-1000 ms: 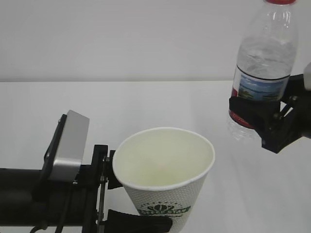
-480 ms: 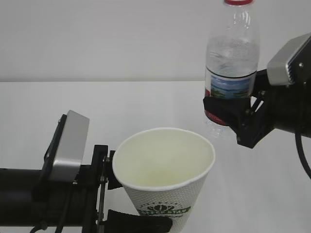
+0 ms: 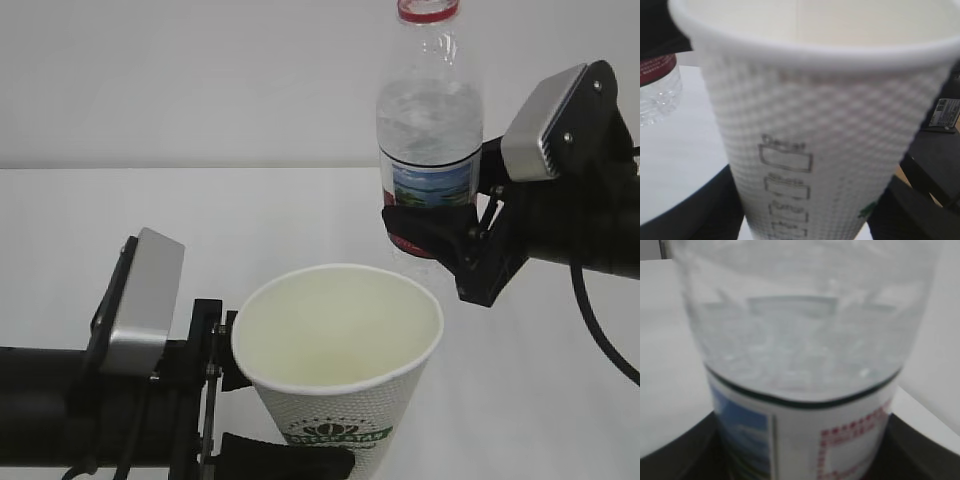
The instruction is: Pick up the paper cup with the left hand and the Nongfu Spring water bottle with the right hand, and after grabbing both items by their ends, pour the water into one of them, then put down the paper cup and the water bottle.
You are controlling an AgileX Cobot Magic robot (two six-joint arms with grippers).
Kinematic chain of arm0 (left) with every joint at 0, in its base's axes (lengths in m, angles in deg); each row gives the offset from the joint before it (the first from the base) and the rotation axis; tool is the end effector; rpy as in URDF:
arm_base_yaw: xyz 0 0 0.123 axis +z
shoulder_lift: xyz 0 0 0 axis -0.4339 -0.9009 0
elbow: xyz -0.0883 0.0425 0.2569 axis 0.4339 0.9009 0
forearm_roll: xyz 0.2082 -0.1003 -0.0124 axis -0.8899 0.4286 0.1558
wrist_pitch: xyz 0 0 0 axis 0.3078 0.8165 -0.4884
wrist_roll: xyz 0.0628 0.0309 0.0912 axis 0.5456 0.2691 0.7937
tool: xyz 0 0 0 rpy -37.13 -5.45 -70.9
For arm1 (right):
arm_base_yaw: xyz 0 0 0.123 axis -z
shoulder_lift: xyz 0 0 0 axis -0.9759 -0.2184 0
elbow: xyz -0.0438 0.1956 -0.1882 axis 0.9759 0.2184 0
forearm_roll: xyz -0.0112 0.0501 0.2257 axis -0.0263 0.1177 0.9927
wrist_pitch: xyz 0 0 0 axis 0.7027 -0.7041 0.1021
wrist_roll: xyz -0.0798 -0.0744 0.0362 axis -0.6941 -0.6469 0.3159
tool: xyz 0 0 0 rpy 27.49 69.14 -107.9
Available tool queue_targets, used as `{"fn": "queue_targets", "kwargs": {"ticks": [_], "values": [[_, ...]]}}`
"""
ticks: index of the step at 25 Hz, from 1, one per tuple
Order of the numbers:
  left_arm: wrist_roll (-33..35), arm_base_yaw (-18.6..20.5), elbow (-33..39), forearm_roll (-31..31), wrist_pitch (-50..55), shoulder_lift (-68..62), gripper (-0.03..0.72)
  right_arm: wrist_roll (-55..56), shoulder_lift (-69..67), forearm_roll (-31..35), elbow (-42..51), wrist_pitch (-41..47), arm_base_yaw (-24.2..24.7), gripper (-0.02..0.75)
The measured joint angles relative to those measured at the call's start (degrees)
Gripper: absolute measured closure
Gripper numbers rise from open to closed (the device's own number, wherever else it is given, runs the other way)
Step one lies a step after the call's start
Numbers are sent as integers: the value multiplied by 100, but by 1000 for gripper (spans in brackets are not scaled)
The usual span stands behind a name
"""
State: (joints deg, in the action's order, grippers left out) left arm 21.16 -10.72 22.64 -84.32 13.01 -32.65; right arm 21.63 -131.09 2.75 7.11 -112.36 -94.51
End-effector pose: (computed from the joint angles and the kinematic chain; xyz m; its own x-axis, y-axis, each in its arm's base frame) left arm 0.1545 -0.2177 0.1732 -0.0762 0.1825 -0.9802 0.9919 0.1142 -0.0558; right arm 0.2448 0.1349 0.2331 0.0119 -0.3569 -0.9340 -0.7648 0.5985 -0.2385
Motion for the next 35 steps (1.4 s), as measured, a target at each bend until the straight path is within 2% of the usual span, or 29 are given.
{"fn": "queue_targets", "kwargs": {"ticks": [4,13,25,35], "values": [[0,0,0,-4,0,0,188,-137,-23,-114,-63,-148,0,226],[0,0,0,-4,0,0,190,-1222,-23,-205,-75,-533,0,226],[0,0,0,-282,-54,0,192,-2090,-23,-171,-75,-377,0,226],[0,0,0,-227,34,0,196,-2543,-23,-152,-75,-364,0,226]]}}
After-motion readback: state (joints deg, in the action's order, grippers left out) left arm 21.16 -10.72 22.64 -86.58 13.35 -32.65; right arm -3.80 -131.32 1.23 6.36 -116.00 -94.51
